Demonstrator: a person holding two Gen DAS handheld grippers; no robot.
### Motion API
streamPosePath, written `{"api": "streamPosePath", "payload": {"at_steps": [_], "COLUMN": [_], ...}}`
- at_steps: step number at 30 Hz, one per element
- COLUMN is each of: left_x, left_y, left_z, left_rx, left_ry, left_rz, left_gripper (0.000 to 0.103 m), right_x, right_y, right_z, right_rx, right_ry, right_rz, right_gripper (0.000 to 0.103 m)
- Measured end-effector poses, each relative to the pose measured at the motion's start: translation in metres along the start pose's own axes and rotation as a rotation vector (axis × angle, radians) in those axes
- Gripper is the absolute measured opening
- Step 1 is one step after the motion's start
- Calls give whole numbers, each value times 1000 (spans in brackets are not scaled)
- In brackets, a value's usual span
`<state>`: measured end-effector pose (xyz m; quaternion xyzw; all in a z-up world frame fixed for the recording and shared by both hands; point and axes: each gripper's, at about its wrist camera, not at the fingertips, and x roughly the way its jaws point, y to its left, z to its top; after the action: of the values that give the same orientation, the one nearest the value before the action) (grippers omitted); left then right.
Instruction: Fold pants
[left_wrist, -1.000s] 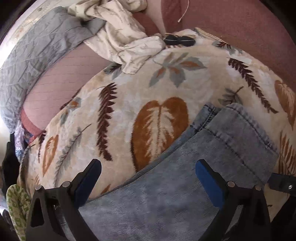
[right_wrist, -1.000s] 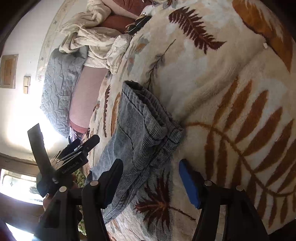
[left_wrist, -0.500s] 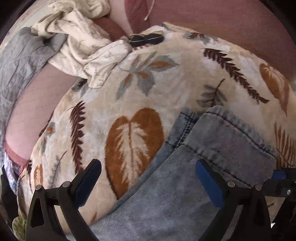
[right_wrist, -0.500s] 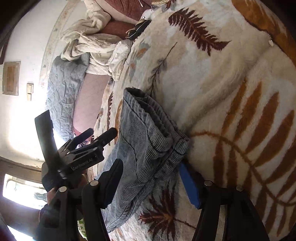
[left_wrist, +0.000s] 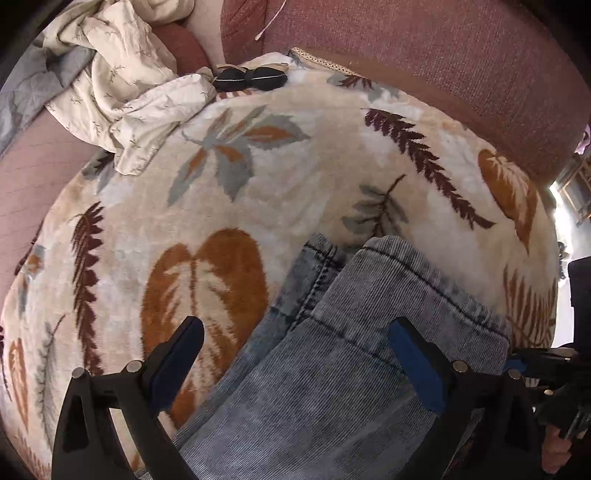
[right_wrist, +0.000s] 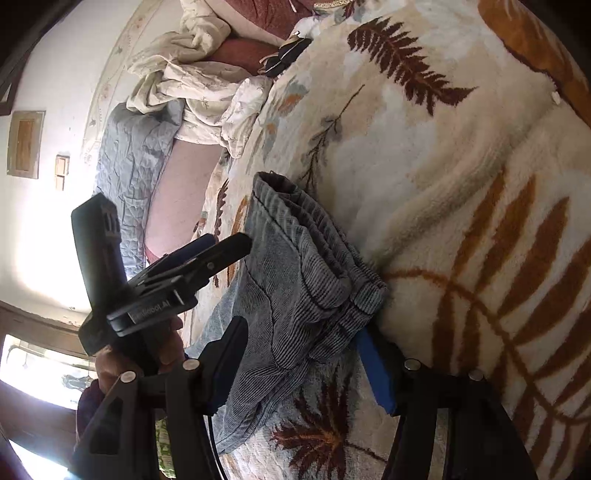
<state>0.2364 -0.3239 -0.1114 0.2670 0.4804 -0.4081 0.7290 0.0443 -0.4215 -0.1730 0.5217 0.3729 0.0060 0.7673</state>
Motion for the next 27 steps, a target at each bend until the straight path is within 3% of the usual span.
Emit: {"api": "streamPosePath", "payload": {"at_steps": [10, 16, 18, 23, 27], "left_x": [21, 21, 15, 3, 11], "left_y": [-7, 5, 14, 21, 16], "left_z": [-2, -2, -2, 0, 2], "left_rx": [-12, -69, -110, -111, -100], "left_ry": [48, 51, 34, -13, 0], "left_rz": [-135, -191, -221, -162, -121], "left_gripper": [61, 53, 51, 51, 52], "right_x": [4, 7, 7, 9, 11], "right_y": [12, 17, 15, 14, 16], "right_z": [-2, -2, -3, -2, -2], "right_rx": [-38, -66, -61, -57, -73], "right_ry": [-14, -32, -35, -32, -32], "right_rz": [-30, -43, -46, -41, -52], "right_gripper": [64, 63, 56, 56, 56]}}
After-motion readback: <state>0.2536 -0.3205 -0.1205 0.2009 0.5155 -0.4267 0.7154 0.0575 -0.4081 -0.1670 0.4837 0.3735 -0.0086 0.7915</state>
